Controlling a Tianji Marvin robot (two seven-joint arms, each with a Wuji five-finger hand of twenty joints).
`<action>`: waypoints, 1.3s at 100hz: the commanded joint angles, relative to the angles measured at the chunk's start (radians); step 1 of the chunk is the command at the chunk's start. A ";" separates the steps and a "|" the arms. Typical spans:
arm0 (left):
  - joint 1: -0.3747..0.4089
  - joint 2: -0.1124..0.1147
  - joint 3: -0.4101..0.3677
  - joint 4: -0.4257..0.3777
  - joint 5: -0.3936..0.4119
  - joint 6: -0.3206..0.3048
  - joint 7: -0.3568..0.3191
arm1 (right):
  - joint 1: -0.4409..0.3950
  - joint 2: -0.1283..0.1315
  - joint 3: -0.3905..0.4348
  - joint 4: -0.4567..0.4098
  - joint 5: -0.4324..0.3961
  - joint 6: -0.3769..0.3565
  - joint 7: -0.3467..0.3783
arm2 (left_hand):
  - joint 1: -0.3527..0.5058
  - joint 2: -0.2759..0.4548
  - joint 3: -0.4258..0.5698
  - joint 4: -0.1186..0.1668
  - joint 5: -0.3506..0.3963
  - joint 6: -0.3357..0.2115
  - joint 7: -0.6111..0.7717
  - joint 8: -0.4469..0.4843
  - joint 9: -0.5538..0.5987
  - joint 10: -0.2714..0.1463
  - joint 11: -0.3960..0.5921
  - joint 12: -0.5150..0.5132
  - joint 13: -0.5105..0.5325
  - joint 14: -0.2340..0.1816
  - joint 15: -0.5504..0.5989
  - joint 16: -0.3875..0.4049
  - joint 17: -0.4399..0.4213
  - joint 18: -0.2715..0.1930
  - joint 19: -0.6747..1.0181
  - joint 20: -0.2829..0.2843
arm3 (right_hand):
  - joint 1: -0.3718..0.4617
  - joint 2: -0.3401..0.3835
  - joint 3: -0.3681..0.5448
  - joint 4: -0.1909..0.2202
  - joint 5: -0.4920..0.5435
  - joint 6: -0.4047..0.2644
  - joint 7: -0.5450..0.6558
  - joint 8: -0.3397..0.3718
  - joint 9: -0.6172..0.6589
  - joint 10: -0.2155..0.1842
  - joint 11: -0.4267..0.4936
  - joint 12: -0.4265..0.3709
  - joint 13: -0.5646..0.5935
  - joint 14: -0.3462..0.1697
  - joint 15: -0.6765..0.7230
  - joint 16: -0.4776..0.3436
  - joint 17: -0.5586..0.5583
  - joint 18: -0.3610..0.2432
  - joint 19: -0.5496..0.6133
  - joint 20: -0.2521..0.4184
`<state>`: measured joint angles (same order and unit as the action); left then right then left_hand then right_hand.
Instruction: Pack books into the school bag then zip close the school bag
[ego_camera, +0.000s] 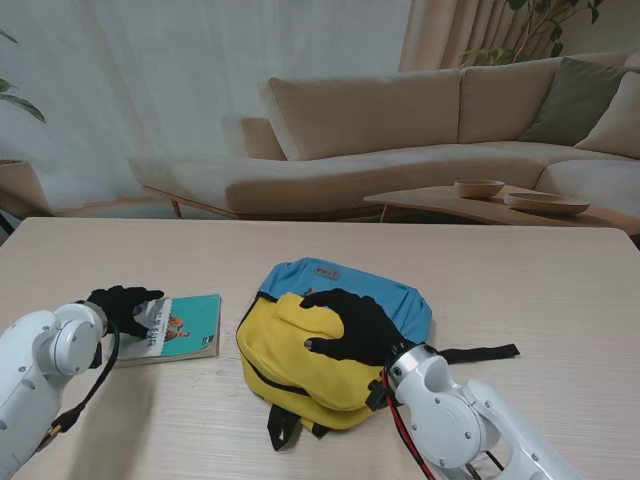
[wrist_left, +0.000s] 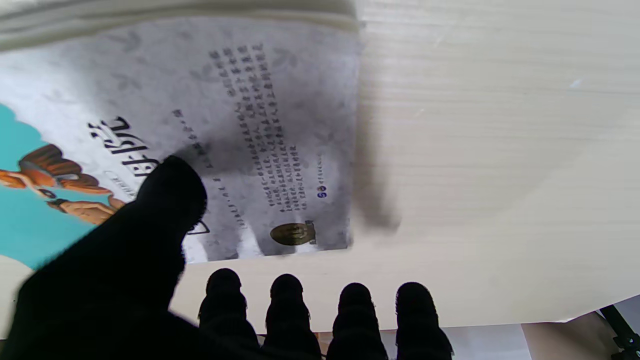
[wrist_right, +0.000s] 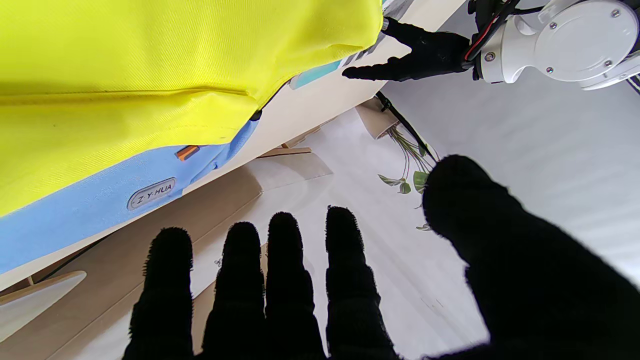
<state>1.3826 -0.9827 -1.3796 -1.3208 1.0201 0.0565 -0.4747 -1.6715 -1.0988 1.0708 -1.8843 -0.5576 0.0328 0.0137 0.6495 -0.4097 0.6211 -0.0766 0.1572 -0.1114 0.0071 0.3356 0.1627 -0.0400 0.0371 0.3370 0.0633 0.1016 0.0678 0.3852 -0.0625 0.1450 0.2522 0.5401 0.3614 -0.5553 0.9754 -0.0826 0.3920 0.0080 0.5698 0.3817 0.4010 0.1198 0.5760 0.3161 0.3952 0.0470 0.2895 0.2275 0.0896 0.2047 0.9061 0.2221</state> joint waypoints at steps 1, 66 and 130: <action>0.002 0.000 0.000 0.004 -0.003 0.000 -0.029 | -0.008 -0.003 -0.003 0.000 -0.001 -0.003 0.018 | -0.007 -0.024 0.038 -0.007 -0.022 0.003 -0.025 -0.049 -0.042 -0.002 -0.034 -0.054 -0.028 -0.032 -0.039 -0.040 -0.010 -0.037 -0.069 -0.026 | -0.024 0.003 0.019 0.025 -0.042 0.010 -0.013 -0.015 -0.034 -0.032 -0.009 -0.013 -0.037 -0.034 -0.024 -0.012 -0.012 -0.038 -0.025 -0.016; -0.032 0.005 0.044 0.056 -0.070 0.019 -0.068 | -0.007 -0.004 -0.006 0.003 0.008 0.003 0.019 | 0.011 -0.036 0.042 -0.002 -0.022 0.028 -0.011 -0.077 -0.012 0.037 0.097 0.105 -0.031 -0.016 -0.008 -0.010 -0.009 -0.037 -0.129 -0.026 | -0.025 0.003 0.022 0.026 -0.040 0.010 -0.010 -0.013 -0.033 -0.031 -0.009 -0.013 -0.032 -0.033 -0.022 -0.011 -0.009 -0.035 -0.020 -0.015; -0.012 -0.005 0.036 0.042 -0.044 0.069 -0.006 | -0.011 -0.003 -0.004 0.003 0.011 -0.002 0.021 | -0.029 -0.033 0.053 -0.007 -0.033 0.135 0.014 0.066 -0.045 0.070 0.004 0.090 -0.033 -0.004 -0.020 0.036 -0.010 -0.043 -0.130 -0.013 | -0.025 0.002 0.025 0.026 -0.039 0.010 -0.009 -0.013 -0.035 -0.031 -0.008 -0.013 -0.033 -0.034 -0.022 -0.011 -0.007 -0.039 -0.018 -0.014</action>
<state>1.3566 -0.9803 -1.3435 -1.2822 0.9820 0.1238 -0.4608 -1.6728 -1.0979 1.0699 -1.8798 -0.5458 0.0340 0.0187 0.5974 -0.4291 0.6428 -0.0814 0.1566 0.0404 0.0215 0.3830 0.1505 0.0220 0.0610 0.4451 0.0534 0.0939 0.0741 0.4442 -0.0620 0.1236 0.1553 0.5191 0.3614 -0.5553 0.9754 -0.0826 0.3920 0.0081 0.5698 0.3817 0.4010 0.1198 0.5760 0.3160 0.3952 0.0469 0.2894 0.2275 0.0896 0.2047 0.9061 0.2219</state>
